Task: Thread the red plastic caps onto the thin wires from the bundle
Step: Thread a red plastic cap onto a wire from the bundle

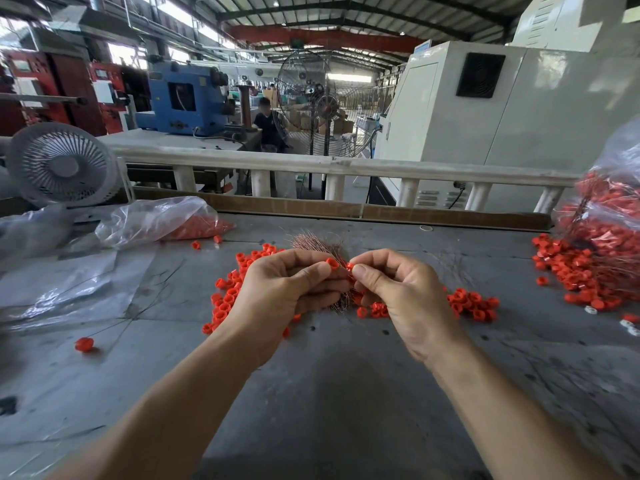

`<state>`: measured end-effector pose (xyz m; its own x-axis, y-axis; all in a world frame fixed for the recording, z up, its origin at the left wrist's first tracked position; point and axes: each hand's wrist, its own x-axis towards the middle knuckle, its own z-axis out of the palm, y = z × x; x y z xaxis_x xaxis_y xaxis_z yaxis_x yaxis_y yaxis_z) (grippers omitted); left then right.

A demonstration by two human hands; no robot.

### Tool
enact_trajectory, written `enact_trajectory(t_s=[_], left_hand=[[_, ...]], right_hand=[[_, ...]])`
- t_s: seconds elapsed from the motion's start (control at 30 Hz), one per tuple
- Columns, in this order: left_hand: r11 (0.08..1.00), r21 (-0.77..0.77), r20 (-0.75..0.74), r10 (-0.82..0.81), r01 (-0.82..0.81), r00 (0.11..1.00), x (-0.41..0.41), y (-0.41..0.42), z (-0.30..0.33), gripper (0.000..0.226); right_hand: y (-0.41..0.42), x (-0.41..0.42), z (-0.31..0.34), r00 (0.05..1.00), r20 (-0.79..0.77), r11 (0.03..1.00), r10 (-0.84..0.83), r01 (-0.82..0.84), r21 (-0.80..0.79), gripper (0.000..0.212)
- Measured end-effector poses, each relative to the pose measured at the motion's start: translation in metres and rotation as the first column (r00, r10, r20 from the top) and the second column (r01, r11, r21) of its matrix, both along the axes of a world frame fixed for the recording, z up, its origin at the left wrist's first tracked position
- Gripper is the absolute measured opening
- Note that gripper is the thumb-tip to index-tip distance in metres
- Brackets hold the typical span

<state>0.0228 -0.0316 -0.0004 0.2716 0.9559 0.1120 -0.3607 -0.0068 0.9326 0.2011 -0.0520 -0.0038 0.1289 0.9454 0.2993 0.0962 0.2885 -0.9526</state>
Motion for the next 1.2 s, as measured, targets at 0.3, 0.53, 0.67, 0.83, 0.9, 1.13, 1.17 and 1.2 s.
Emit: enact_trajectory(t_s=[0.3, 0.53, 0.67, 0.83, 0.9, 1.13, 1.17, 1.2], left_hand=[[1.0, -0.009, 0.007, -0.001, 0.001, 1.0, 0.0008, 0.0003, 0.0, 0.017], [1.0, -0.003, 0.005, 0.027, -0.027, 1.0, 0.0008, 0.002, -0.0025, 0.021], [1.0, 0.01, -0.006, 0.024, -0.024, 1.0, 0.0015, 0.0024, -0.0033, 0.023], [0.999, 0.023, -0.033, 0.025, -0.024, 0.999, 0.0013, 0.0019, -0.0029, 0.016], [0.999, 0.032, -0.038, 0.033, -0.032, 0.999, 0.0014, 0.001, -0.0021, 0.012], [0.995, 0.089, -0.093, 0.052, -0.043, 0.994, 0.0046, -0.0035, 0.0004, 0.01], [0.995, 0.095, -0.095, 0.052, -0.043, 0.994, 0.0047, -0.0038, 0.0007, 0.01], [0.994, 0.1, -0.096, 0.052, -0.042, 0.994, 0.0047, -0.0038, 0.0009, 0.01]], right_hand=[[0.0007, -0.0005, -0.0019, 0.999, 0.026, 0.998, 0.046, -0.047, 0.043, 0.012], [0.0045, -0.0005, -0.0068, 0.993, 0.114, 0.998, -0.02, 0.012, 0.062, 0.019], [0.0045, 0.0008, -0.0075, 0.993, 0.118, 0.999, -0.015, 0.009, 0.049, 0.017], [0.0027, 0.0003, -0.0059, 0.993, 0.117, 0.999, -0.001, -0.003, 0.034, 0.009], [0.0016, -0.0002, -0.0054, 0.994, 0.109, 0.998, -0.006, -0.001, 0.064, 0.004], [-0.0025, -0.0039, -0.0048, 0.939, 0.311, 0.956, -0.146, 0.053, 0.289, 0.016], [-0.0026, -0.0047, -0.0047, 0.918, 0.35, 0.941, -0.187, 0.065, 0.332, 0.017], [-0.0026, -0.0053, -0.0043, 0.899, 0.38, 0.927, -0.22, 0.071, 0.369, 0.018]])
